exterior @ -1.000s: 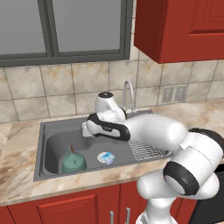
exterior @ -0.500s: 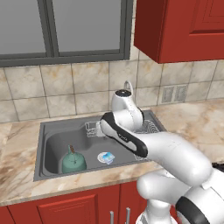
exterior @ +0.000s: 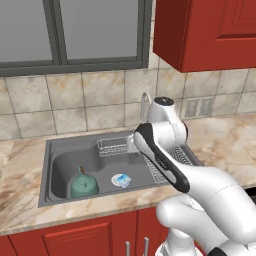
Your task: Pick the kettle and glass cup and place them in the sink. Then turn on the water.
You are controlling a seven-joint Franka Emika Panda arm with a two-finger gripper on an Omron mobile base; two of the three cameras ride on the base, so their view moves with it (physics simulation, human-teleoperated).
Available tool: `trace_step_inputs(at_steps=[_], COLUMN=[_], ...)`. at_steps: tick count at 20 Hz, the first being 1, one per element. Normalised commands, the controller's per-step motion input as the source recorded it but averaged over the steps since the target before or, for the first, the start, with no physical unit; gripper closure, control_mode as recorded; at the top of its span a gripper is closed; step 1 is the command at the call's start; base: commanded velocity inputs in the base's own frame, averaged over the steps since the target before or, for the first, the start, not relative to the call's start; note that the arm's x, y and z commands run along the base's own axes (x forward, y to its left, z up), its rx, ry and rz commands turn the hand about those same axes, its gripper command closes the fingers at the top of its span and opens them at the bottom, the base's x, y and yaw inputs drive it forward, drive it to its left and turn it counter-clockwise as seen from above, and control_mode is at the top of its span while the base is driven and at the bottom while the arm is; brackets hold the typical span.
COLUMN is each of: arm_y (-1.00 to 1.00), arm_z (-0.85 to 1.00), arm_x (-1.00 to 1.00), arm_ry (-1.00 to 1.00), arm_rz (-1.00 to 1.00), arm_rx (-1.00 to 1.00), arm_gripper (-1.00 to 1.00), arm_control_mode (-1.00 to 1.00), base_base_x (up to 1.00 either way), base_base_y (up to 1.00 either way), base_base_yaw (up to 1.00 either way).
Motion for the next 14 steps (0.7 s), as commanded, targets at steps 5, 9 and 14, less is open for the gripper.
trace_step_inputs(at_steps=[5, 9, 14], arm_y=[-0.36, -0.28, -0.23], arm_z=[0.35, 0.29, 0.28], arm_x=[-0.21, -0.29, -0.26], arm_ry=[0.00, 0.00, 0.00], arm_rz=[0.00, 0.00, 0.00], arm_rx=[0.00, 0.00, 0.00], arm_gripper=[-1.00, -1.00, -1.00], arm_control_mode=[-1.00, -1.00, -1.00], base_base_x=[0.00, 0.00, 0.00], base_base_y=[0.00, 0.00, 0.00], base_base_yaw=[0.00, 0.00, 0.00])
